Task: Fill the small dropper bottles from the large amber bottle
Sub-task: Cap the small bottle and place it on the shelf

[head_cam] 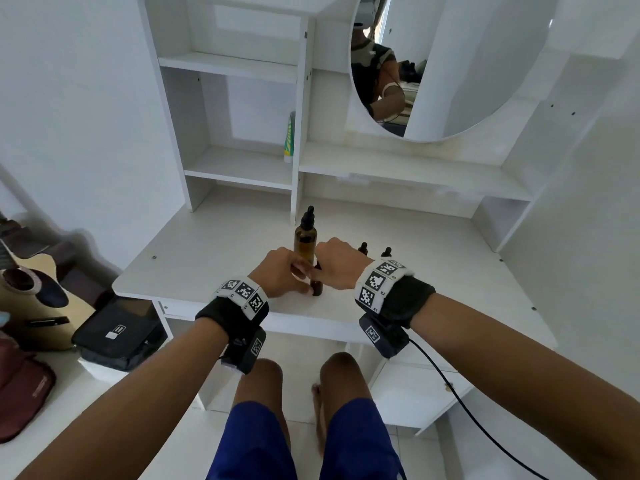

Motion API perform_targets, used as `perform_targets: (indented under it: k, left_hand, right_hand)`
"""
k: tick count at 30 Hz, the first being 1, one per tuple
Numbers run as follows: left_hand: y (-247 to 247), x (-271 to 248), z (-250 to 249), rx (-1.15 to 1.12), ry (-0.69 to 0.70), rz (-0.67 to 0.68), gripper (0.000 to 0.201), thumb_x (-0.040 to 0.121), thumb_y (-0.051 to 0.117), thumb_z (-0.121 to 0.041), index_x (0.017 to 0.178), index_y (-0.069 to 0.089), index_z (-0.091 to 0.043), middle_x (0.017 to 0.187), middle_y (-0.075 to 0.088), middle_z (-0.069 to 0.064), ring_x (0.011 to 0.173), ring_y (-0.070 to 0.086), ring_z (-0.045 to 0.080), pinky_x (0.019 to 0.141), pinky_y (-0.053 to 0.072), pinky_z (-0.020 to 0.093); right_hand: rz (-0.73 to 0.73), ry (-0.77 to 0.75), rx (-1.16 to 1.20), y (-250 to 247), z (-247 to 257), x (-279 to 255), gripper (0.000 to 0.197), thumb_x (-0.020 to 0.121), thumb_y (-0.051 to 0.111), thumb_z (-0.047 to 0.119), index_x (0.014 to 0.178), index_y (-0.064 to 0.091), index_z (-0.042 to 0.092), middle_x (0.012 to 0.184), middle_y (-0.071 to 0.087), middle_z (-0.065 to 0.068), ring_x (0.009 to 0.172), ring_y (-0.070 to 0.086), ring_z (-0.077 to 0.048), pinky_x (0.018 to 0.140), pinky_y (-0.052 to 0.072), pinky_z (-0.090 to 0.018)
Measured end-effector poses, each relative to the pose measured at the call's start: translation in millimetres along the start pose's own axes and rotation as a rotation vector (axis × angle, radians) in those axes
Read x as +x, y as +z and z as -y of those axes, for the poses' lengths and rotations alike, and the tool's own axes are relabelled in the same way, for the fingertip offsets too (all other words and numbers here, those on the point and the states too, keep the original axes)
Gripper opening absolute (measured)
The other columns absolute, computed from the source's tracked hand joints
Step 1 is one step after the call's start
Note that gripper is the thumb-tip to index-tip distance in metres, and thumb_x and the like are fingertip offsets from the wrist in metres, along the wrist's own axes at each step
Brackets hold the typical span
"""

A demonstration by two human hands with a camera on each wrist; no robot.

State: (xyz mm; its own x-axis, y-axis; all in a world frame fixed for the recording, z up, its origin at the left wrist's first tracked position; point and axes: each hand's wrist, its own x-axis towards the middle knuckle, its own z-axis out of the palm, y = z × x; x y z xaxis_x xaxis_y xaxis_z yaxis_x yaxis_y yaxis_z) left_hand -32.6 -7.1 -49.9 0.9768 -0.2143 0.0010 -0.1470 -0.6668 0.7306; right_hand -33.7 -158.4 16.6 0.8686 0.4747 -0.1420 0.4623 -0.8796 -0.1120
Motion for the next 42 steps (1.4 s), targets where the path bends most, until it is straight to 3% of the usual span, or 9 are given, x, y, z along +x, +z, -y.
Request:
perform_targets:
  k: [6,11,15,18,25,29,32,35,42]
  left_hand:
    - [-21.1,14.1,24.5,0.370,-0.132,-0.037,0.041,0.082,0.075,-0.032,0.121,0.067,-0.022,0.130,0.063,0.002,0.117,0.058,0.019,0.101,0.044,0.034]
    - [-19.8,19.3,39.1,0.492,-0.278,0.041,0.072,0.088,0.060,-0.055,0.149,0.037,-0.025,0.161,0.021,0.008,0.147,0.025,0.026,0.118,0.022,0.039]
    - [-21.0,20.4,41.1,0.529,-0.315,0.096,0.077,0.089,0.053,-0.063,0.153,0.027,-0.029,0.162,0.017,0.007,0.147,0.024,0.027,0.118,0.023,0.041]
    - [-23.1,20.1,40.7,0.562,-0.319,0.113,0.077,0.088,0.051,-0.065,0.153,0.026,-0.031,0.163,0.017,0.005,0.147,0.024,0.027,0.118,0.023,0.042]
    - [-25.7,21.3,35.2,0.648,-0.305,0.152,0.075,0.090,0.046,-0.065,0.153,0.024,-0.030,0.162,0.018,0.006,0.146,0.027,0.027,0.116,0.026,0.040]
    - [-16.8,24.3,25.8,0.677,-0.289,0.191,0.076,0.090,0.045,-0.065,0.153,0.024,-0.029,0.161,0.021,0.006,0.143,0.031,0.027,0.114,0.030,0.041]
    - [-13.7,21.7,13.8,0.691,-0.246,0.222,0.077,0.090,0.047,-0.065,0.154,0.022,-0.030,0.162,0.017,0.005,0.145,0.029,0.027,0.115,0.028,0.042]
    - [-46.2,17.8,38.7,0.653,-0.356,0.204,0.078,0.090,0.049,-0.064,0.154,0.021,-0.030,0.163,0.014,0.005,0.146,0.027,0.026,0.115,0.026,0.040]
    - [-35.6,18.6,25.4,0.691,-0.283,0.228,0.079,0.088,0.051,-0.065,0.154,0.024,-0.031,0.159,0.025,0.006,0.139,0.037,0.027,0.112,0.035,0.041]
  right_hand:
    - [-0.030,0.017,0.129,20.9,-14.0,-2.7,0.038,0.093,0.060,0.041,0.111,0.053,0.009,0.098,0.059,-0.008,0.084,0.060,-0.024,0.067,0.046,-0.032]
    - [-0.049,0.059,0.387,42.5,-26.3,-0.5,0.048,0.081,0.074,0.038,0.116,0.050,0.016,0.099,0.062,-0.005,0.089,0.062,-0.022,0.073,0.050,-0.031]
    - [-0.165,0.051,0.493,45.7,-32.4,2.3,0.028,0.078,0.077,0.029,0.090,0.061,0.010,0.086,0.065,-0.003,0.083,0.064,-0.022,0.065,0.048,-0.026]
    - [-0.226,0.015,0.532,27.4,-32.6,3.3,0.027,0.082,0.075,0.028,0.094,0.064,0.006,0.088,0.069,-0.006,0.077,0.064,-0.020,0.061,0.045,-0.022]
    - [-0.444,-0.126,0.644,-49.7,-30.5,27.0,0.035,0.094,0.064,0.027,0.124,0.060,0.011,0.103,0.071,-0.005,0.091,0.068,-0.016,0.083,0.050,-0.022]
    - [-0.583,-0.063,0.642,-79.9,-43.4,51.9,0.042,0.094,0.064,0.026,0.133,0.056,0.012,0.102,0.071,-0.005,0.094,0.067,-0.017,0.086,0.049,-0.025]
    - [-0.692,-0.007,0.565,-92.3,-60.0,73.4,0.040,0.093,0.063,0.024,0.130,0.058,0.008,0.108,0.071,-0.007,0.096,0.065,-0.019,0.081,0.040,-0.014]
    - [-0.615,-0.051,0.538,-96.9,-26.2,138.1,0.037,0.094,0.061,0.021,0.128,0.059,0.006,0.113,0.070,-0.011,0.104,0.065,-0.023,0.075,0.033,-0.009]
    - [-0.574,0.012,0.500,-87.7,-54.9,159.9,0.044,0.093,0.063,0.018,0.134,0.054,0.006,0.112,0.072,-0.012,0.106,0.066,-0.025,0.085,0.039,-0.016]
